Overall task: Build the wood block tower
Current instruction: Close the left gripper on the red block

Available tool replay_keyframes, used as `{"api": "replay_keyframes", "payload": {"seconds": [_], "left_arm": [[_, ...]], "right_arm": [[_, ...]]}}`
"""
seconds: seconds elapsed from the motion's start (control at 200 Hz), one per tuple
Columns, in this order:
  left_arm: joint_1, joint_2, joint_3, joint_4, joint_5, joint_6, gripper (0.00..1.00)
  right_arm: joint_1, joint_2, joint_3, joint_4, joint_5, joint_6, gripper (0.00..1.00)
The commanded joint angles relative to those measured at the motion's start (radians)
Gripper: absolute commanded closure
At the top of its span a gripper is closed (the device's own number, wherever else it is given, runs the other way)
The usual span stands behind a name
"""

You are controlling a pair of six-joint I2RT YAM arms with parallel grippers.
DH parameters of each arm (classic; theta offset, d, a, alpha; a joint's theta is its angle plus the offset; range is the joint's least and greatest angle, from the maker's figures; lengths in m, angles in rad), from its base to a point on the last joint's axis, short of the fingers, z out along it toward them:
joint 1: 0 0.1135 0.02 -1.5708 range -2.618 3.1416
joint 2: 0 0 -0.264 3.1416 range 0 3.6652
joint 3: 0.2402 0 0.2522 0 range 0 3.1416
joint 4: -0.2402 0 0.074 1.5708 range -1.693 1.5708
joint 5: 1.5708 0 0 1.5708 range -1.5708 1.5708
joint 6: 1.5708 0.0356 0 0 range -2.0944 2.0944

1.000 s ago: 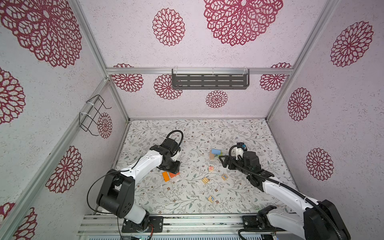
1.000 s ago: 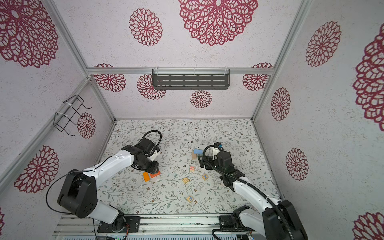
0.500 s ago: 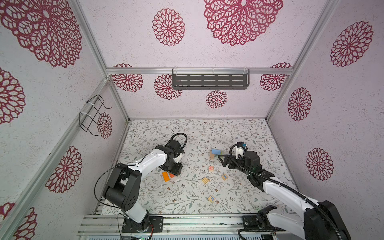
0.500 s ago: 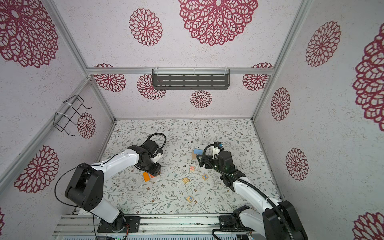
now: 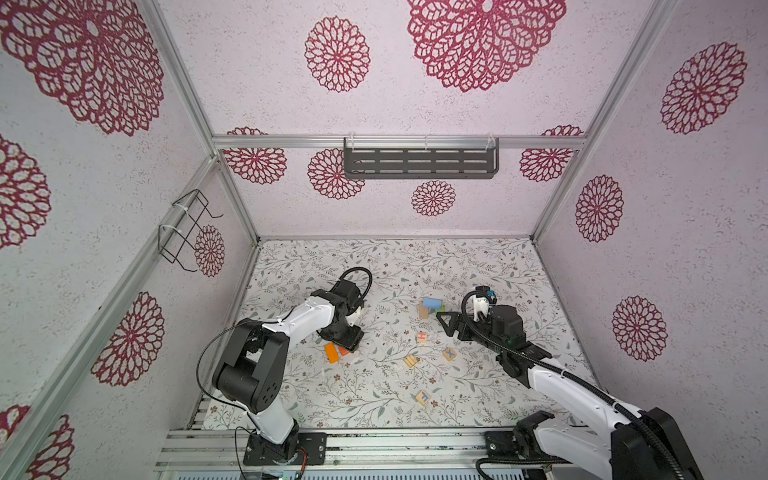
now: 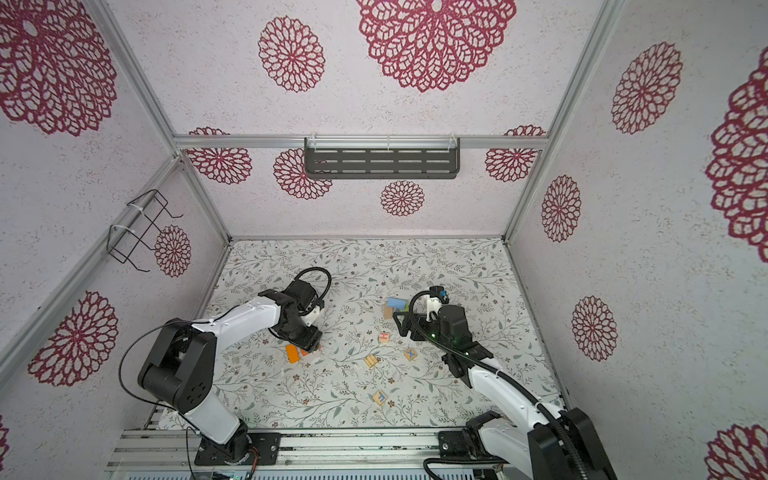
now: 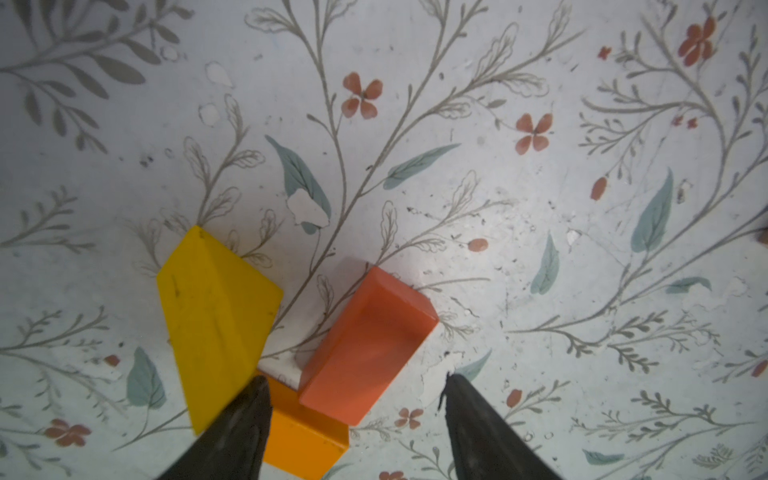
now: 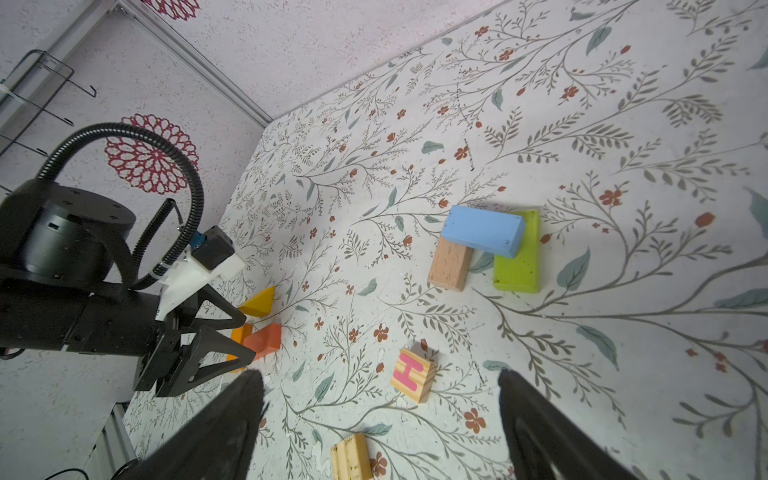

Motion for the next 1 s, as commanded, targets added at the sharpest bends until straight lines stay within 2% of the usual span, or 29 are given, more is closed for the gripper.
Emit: {"api": "replay_keyframes", "payload": {"seconds": [0.0, 0.16, 0.365, 0.625, 0.78, 0.996], "left_arm": [[0.0, 0.023, 0.005, 0.026, -0.014, 0.025, 0.32], [-0.004, 0.026, -0.004, 0.033, -0.016, 0.027, 0.36], [-0.018, 0.049, -0.002, 0.027, -0.006, 0.025, 0.52], [-0.057, 0.074, -0.01, 0.023, -0.017, 0.026, 0.55], [-0.067, 0.076, -0.011, 0.019, -0.03, 0.026, 0.67], [-0.08, 0.06, -0.003, 0.003, -0.05, 0.024, 0.75]], "right_arm": [[-0.006, -0.038, 0.0, 0.039, -0.01, 0.012, 0.09], [-0.007, -0.044, -0.002, 0.035, -0.007, 0.01, 0.09], [-0.008, -0.047, -0.003, 0.036, -0.007, 0.01, 0.09], [-0.008, -0.058, -0.007, 0.034, -0.01, 0.01, 0.09], [-0.01, -0.07, -0.008, 0.032, -0.008, 0.011, 0.09], [-0.01, -0.083, -0.01, 0.027, -0.005, 0.01, 0.09]]}}
